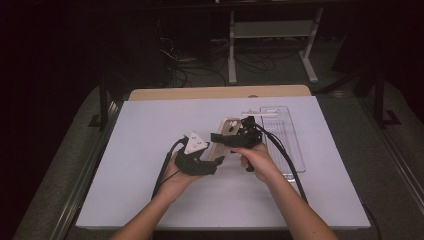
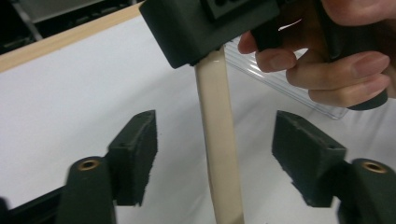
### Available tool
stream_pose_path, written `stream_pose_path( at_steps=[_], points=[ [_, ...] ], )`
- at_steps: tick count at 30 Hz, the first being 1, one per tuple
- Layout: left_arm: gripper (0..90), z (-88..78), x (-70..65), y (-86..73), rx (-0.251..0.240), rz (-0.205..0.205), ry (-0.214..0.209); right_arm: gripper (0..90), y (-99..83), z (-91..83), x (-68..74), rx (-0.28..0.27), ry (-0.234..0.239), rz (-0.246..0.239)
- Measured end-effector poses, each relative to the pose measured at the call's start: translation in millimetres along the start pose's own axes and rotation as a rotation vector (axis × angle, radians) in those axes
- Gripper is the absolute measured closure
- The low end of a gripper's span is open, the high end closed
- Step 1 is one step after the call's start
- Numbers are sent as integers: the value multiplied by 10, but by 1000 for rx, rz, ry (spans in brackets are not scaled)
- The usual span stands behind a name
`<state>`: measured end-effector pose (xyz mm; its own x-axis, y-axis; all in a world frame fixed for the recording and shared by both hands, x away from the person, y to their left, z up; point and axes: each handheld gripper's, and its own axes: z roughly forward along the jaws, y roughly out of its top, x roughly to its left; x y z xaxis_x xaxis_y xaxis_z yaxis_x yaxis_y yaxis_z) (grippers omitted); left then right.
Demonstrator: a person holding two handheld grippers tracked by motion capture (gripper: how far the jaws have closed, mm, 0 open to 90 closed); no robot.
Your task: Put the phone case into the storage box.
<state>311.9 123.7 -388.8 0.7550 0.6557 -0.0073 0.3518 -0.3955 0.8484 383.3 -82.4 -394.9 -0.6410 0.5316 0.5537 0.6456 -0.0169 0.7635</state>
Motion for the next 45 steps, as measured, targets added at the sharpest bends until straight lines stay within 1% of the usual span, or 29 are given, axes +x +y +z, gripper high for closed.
stream_pose_path(
  at_steps=[1, 2, 3, 4, 6, 8, 9, 10, 11, 14, 15, 16, 18, 20, 21, 26, 29, 30, 32, 34, 37, 38, 39, 42, 43, 45],
  points=[
    [260, -10, 18, 4, 8, 5, -7, 76, 0, 2, 4, -2, 2, 5],
    [243, -20, 36, 7, 13, 16, -14, 76, -1, 2, -3, -1, 0, -7],
    [225, -31, 51, 15, 17, 25, -26, 77, 0, 2, 3, -3, -1, 0],
    [208, -40, 61, 18, 8, 24, -34, 77, 1, 1, 4, -2, -1, 4],
    [178, -71, 97, 33, -2, 32, -57, 77, 1, 1, -2, -4, -4, -3],
    [144, -97, 133, 42, -1, 44, -83, 77, 2, -3, -7, -1, -6, -3],
    [137, -112, 160, 46, 3, 56, -91, 78, 4, -9, -8, 1, -6, -4],
    [135, -128, 180, 43, 4, 54, -105, 78, 5, -16, -12, 4, -7, -7],
    [130, -136, 197, 38, -5, 52, -114, 78, 7, -19, -16, 2, -9, -12],
    [109, -168, 244, 22, -2, 68, -131, 79, 7, -22, -15, -1, -11, -14],
    [98, -177, 259, 13, 0, 83, -135, 79, 8, -23, -15, -1, -10, -13],
    [96, -182, 262, 2, -3, 84, -142, 79, 8, -23, -13, -2, -10, -14],
    [61, -206, 289, -30, 6, 97, -161, 79, 9, -24, -16, 0, -11, -18],
    [35, -233, 312, -65, 7, 109, -173, 80, 11, -27, -12, 0, -10, -11],
    [21, -248, 322, -90, 6, 108, -176, 80, 11, -29, -12, 1, -10, -12],
    [2, -352, 406, -219, -7, 98, -181, 81, 15, -38, -10, 3, -10, -10],
    [0, -408, 458, -307, -11, 106, -171, 81, 16, -40, -11, 3, -11, -15],
    [0, -422, 470, -334, -14, 100, -166, 82, 17, -38, -12, -1, -10, -22],
    [0, -457, 493, -381, -9, 96, -164, 82, 19, -38, -9, -3, -9, -23],
    [0, -481, 519, -427, -15, 95, -154, 83, 19, -39, -7, -3, -9, -24],
    [0, -524, 544, -488, -9, 83, -143, 83, 20, -43, -9, -1, -8, -30],
    [0, -544, 558, -511, -10, 85, -145, 83, 21, -46, -6, -1, -7, -30],
    [0, -555, 560, -541, -16, 72, -147, 83, 22, -48, -4, -2, -5, -29],
    [0, -599, 584, -637, 2, 71, -145, 84, 27, -52, -3, -7, -7, -29],
    [0, -618, 595, -674, -2, 67, -147, 84, 29, -52, 1, -10, -5, -22],
    [0, -649, 600, -720, -8, 49, -145, 84, 30, -56, -3, -9, -7, -28]
  ],
)
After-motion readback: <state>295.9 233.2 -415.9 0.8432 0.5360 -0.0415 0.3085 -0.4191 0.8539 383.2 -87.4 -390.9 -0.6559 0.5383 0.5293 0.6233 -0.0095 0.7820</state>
